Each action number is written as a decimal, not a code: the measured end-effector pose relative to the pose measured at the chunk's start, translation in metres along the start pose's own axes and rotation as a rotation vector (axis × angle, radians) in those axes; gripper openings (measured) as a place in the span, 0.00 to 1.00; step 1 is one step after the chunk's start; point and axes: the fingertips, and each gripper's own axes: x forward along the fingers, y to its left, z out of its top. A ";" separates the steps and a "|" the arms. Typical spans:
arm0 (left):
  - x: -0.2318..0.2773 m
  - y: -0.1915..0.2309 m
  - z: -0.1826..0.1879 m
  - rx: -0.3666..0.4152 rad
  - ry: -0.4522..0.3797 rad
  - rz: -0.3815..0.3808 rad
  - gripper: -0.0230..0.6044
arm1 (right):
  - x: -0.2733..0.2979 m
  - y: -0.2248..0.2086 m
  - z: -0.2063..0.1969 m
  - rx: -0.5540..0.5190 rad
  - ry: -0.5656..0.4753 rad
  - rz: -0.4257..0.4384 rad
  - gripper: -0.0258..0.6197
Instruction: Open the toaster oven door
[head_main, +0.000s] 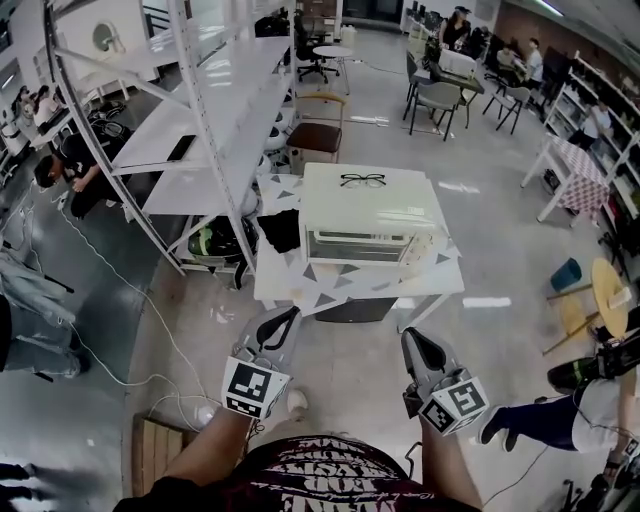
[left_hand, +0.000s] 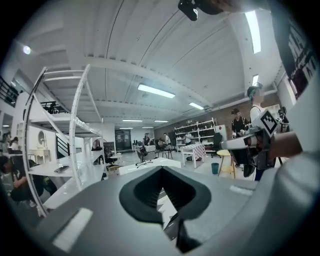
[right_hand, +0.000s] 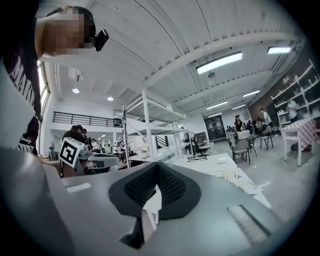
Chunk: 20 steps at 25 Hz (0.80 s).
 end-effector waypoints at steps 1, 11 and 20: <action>0.002 0.003 -0.001 0.001 0.002 -0.004 0.04 | 0.004 -0.001 0.002 -0.003 -0.001 -0.003 0.08; 0.030 0.032 -0.019 -0.027 0.028 -0.015 0.04 | 0.044 -0.014 -0.009 0.011 0.049 0.005 0.08; 0.061 0.052 -0.026 -0.048 0.047 -0.043 0.04 | 0.086 -0.031 -0.008 0.028 0.071 0.013 0.08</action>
